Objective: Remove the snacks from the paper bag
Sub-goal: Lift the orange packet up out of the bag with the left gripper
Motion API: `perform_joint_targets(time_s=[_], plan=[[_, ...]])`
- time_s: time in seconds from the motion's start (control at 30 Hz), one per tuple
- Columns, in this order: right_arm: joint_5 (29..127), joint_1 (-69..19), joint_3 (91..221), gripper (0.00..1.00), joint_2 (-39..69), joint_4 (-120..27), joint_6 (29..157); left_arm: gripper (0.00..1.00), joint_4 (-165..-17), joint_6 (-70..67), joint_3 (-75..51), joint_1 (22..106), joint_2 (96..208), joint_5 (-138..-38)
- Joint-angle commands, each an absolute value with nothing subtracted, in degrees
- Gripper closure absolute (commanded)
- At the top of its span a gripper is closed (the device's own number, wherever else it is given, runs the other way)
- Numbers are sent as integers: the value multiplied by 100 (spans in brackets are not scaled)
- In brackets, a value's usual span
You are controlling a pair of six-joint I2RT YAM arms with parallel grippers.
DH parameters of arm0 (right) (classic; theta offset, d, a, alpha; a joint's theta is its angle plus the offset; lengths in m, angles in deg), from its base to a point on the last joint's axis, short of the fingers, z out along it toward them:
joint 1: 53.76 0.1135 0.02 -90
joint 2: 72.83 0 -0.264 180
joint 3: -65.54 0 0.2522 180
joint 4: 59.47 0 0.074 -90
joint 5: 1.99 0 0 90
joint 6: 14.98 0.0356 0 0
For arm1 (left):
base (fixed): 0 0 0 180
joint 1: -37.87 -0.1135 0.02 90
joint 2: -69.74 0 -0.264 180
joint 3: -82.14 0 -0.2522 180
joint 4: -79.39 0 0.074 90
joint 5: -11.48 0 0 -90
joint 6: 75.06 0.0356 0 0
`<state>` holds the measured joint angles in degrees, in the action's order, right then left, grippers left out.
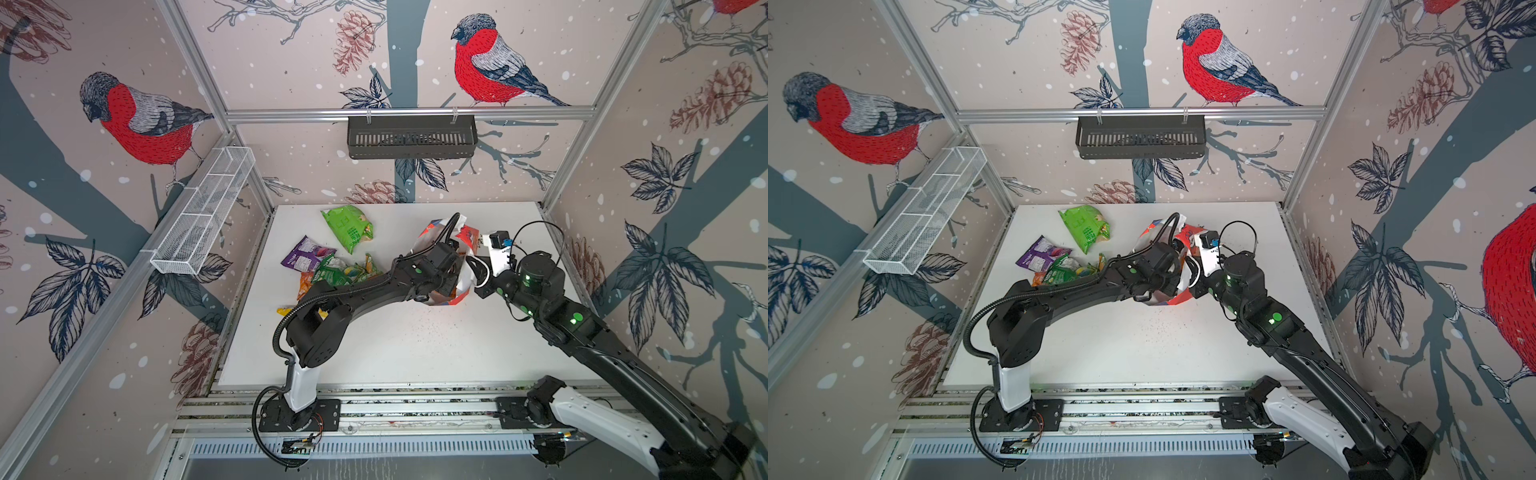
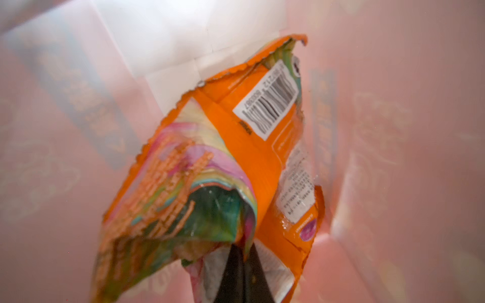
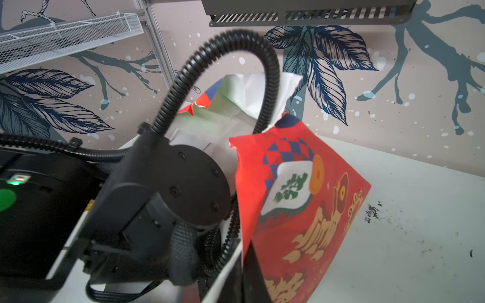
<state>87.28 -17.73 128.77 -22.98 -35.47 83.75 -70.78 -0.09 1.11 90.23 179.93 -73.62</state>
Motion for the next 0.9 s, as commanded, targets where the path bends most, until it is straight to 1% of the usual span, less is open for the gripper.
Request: perform_joint_targets(time_s=[0.0, 0.17, 0.43, 0.63, 0.87], plan=[[8869, -1755, 12926, 100, -2266, -3745, 8335, 100, -7087, 23, 85, 9008, 17793, -7331], [8905, -1755, 12896, 100, -2255, -3762, 8333, 100, -7062, 105, 27, 8986, 17580, -7252], [9043, -1733, 12751, 100, -2260, -3797, 8250, 100, -7092, 60, -121, 8907, 17231, -7451], [9194, -1660, 12736, 100, -2222, -3819, 8232, 100, -7165, 20, -236, 8885, 16895, -7287], [9728, -1614, 12847, 100, -2088, -3793, 8461, 100, -7089, 65, -284, 8878, 16497, -7282]])
